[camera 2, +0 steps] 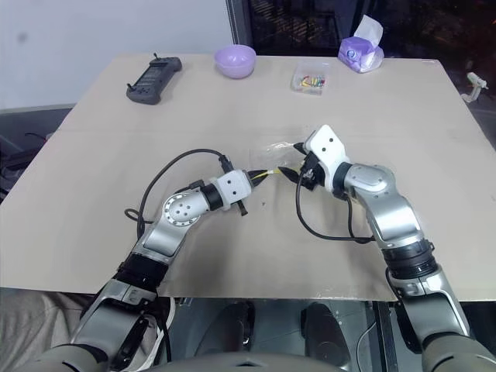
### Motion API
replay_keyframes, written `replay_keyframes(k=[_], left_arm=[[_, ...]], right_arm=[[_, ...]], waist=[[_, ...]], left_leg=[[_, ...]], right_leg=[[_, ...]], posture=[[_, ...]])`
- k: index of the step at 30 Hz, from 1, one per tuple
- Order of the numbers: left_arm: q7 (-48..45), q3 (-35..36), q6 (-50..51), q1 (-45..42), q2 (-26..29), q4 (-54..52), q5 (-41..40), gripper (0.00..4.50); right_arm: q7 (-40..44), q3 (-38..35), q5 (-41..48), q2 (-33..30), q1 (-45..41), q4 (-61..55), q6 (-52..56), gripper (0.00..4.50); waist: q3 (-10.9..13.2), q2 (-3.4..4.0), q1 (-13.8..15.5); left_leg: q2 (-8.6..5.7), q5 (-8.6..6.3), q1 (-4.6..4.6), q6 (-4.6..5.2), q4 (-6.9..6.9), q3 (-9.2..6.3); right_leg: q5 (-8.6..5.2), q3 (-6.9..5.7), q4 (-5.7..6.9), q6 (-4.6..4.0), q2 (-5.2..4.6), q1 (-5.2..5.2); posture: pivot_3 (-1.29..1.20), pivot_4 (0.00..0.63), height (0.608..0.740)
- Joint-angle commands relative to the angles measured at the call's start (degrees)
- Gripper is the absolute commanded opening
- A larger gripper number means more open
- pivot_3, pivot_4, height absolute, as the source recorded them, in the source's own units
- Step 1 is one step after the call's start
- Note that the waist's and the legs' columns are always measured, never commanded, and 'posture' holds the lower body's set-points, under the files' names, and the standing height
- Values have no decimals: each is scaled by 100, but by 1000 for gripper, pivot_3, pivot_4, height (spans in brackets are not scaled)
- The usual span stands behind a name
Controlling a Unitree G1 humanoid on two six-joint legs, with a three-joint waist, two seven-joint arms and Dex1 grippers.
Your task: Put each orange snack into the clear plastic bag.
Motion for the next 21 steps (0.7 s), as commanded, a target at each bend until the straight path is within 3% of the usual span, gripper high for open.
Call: replay_keyframes(k=[1, 21], left_arm=[[5, 21, -58, -14, -6, -118, -76, 0], [-9, 21, -57, -9, -16, -110, -84, 0]], right_arm=[[62, -97, 66, -70, 9, -213, -100, 3212], [212, -60, 154, -126, 41, -265, -140, 3212]], waist=[[0, 0, 0], [0, 0, 0]], left_leg=[[0, 0, 0, 0, 0, 0], [0, 0, 0, 0, 0, 0]], right_leg=[[0, 0, 0, 0, 0, 0], [0, 0, 0, 0, 0, 0]], posture=[[0, 150, 740], [0, 150, 740]])
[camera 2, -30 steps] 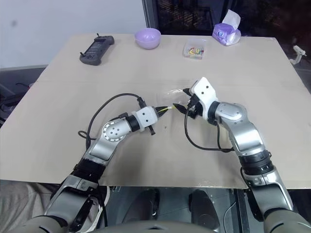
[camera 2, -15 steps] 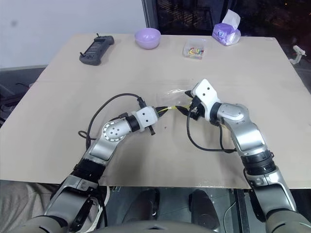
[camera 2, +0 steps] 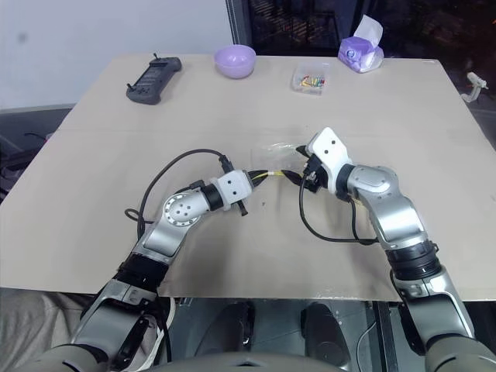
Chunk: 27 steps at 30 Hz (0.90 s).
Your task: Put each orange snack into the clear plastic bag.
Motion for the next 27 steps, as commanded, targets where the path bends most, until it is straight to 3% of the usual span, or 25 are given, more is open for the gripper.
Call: replay_keyframes(k=[1, 18, 27], left_arm=[[-1, 23, -57, -16, -3, -109, -83, 0], [9, 17, -35, 6, -6, -178, -69, 0], [-9, 4, -44, 9, -3, -189, -67, 0]], right_arm=[[62, -64, 79, -12, -14, -254, -136, 3212], [-259, -45, -308, -53, -96, 108, -48, 3212], [-981, -142, -848, -32, -315, 611, 228, 3212]], waist=[[0, 0, 0], [0, 0, 0], [0, 0, 0]], left_leg=[[0, 0, 0, 0, 0, 0], [0, 0, 0, 0, 0, 0], [0, 0, 0, 0, 0, 1]], right_leg=[[0, 0, 0, 0, 0, 0], [0, 0, 0, 0, 0, 0], [0, 1, 0, 0, 0, -1]], posture=[[0, 150, 740], [0, 150, 740], [0, 150, 740]])
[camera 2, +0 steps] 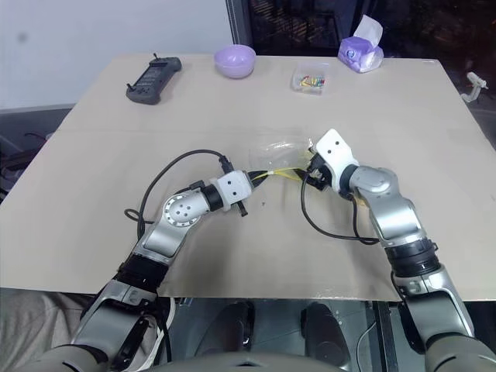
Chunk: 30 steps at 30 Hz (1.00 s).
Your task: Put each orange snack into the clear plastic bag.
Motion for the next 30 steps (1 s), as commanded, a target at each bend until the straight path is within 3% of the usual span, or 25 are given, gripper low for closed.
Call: replay_keyframes(k=[1, 5, 10, 14, 22, 26, 27, 28, 30], left_arm=[[-5, 5, -47, -16, -5, -179, -66, 0], [-3, 1, -52, -44, -12, -155, -60, 0], [-3, 14, -68, -84, -2, -117, -59, 0], [-7, 12, -85, -110, 7, -65, -57, 0], [-4, -19, -123, -165, -35, 5, -46, 0], [-2, -27, -114, -185, -64, -6, -46, 0], [-2, -25, -115, -185, -67, -7, -45, 0], [-3, -23, -118, -189, -69, -1, -45, 0], [-3, -24, -120, -186, -73, -4, -44, 0]], right_arm=[[-311, -195, -171, -12, -185, 38, -9, 3212], [106, -332, 256, -55, -51, -398, -302, 3212], [1029, -583, 1001, -669, 526, -1261, 88, 3212], [1046, -984, 1258, -973, 709, -1407, 186, 3212], [1075, -1524, 2539, -718, 1049, -1999, 930, 3212], [841, -1362, 2732, -440, 1097, -2035, 1166, 1866], [818, -1276, 2704, -406, 1089, -2013, 1175, 1735], [796, -1204, 2678, -373, 1071, -1982, 1172, 1148], [726, -1077, 2609, -285, 1008, -1874, 1153, 396]], waist=[[0, 0, 2], [0, 0, 0], [0, 0, 30], [0, 0, 21], [0, -1, 9], [0, -1, 11], [0, 0, 13], [0, -1, 14], [0, 0, 11]], left_leg=[[0, 0, 0, 0, 0, 0], [0, 0, -1, 0, 0, 1], [-2, -1, -5, 1, -1, -3], [-5, -1, -2, 2, 3, -1], [0, -1, 0, 2, 1, 0], [-1, -1, -1, 2, 2, -1], [-1, -1, -1, 2, 2, -1], [-2, -1, -1, 2, 2, -1], [-2, -1, -1, 2, 2, -2]], right_leg=[[0, 0, 0, 0, 0, 0], [0, 0, -1, 0, 0, 0], [0, -4, -5, 0, -2, 2], [0, -2, -1, 0, -5, 5], [0, -1, -1, 0, -1, 5], [0, -1, -1, 0, -2, 5], [0, -1, -1, 0, -2, 5], [0, -1, -1, 0, -2, 5], [0, -2, -1, 0, -2, 5]], posture=[[0, 150, 740], [0, 150, 740], [0, 150, 740], [0, 150, 740], [0, 150, 740], [0, 150, 740], [0, 150, 740], [0, 150, 740], [0, 150, 740]])
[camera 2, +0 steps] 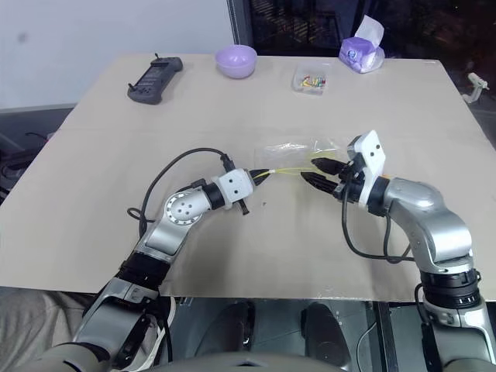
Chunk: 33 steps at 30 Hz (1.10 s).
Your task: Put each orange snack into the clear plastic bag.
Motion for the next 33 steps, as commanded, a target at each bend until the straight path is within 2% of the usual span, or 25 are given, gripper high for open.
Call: replay_keyframes(k=[1, 14, 16, 22, 25, 28, 29, 30, 33], left_arm=[[5, -17, -107, -88, -25, -78, -46, 0], [17, -41, -105, -36, -77, -152, -30, 0], [15, -47, -110, -46, -91, -154, -33, 0], [-103, -135, -149, -70, -185, -165, -88, 0], [-159, -226, -143, -63, -269, -221, -95, 0], [-140, -240, -146, -78, -277, -225, -55, 0], [-118, -227, -145, -86, -267, -217, -30, 0], [-91, -211, -136, -91, -258, -209, -7, 0], [-19, -169, -104, -74, -235, -186, 32, 0]], right_arm=[[-156, 186, -40, 138, -150, 24, -52, 40], [-522, 448, -587, 274, -445, 740, -243, 40], [-638, 630, -942, 189, -501, 888, -357, 40], [-1393, 854, -1671, 615, -942, 1535, -764, 40], [-1462, 1524, -2423, 689, -1178, 1978, -1383, 40], [-1718, 2119, -3454, 467, -1464, 2662, -2459, 787], [-1775, 2241, -3710, 370, -1526, 2864, -2860, 1192], [-1792, 2330, -3880, 278, -1553, 2999, -3148, 1652], [-1860, 2384, -4142, 131, -1560, 3207, -3764, 2452]], waist=[[0, 0, -10], [0, 0, -6], [0, 0, -9], [0, 0, -15], [0, 0, -16], [0, 1, -20], [0, 1, -20], [0, 0, -16], [0, 0, -5]], left_leg=[[1, 0, 0, 0, 0, 0], [0, 0, 0, 0, 0, 0], [0, 0, 1, 0, 0, 0], [1, 1, 1, -1, 0, 1], [0, 1, 0, -1, 0, 2], [0, 1, 1, -2, 0, 3], [0, 1, 2, -2, 0, 3], [0, 2, 1, -3, 0, 4], [-2, 7, -2, -12, 0, 2]], right_leg=[[0, 0, 0, 0, 1, 0], [0, 0, 0, 0, 0, 0], [0, 0, 0, 0, 0, -1], [0, 1, 2, 0, 1, -3], [0, 1, 0, 0, 1, -3], [0, 2, 0, 0, 0, -4], [0, 2, 1, 0, 1, -5], [0, 2, 1, 0, 1, -6], [0, 0, -1, 0, -1, -5]], posture=[[0, 150, 740], [0, 150, 740], [0, 150, 740], [0, 150, 740], [0, 150, 740], [0, 150, 740], [0, 150, 740], [0, 150, 740], [0, 150, 740]])
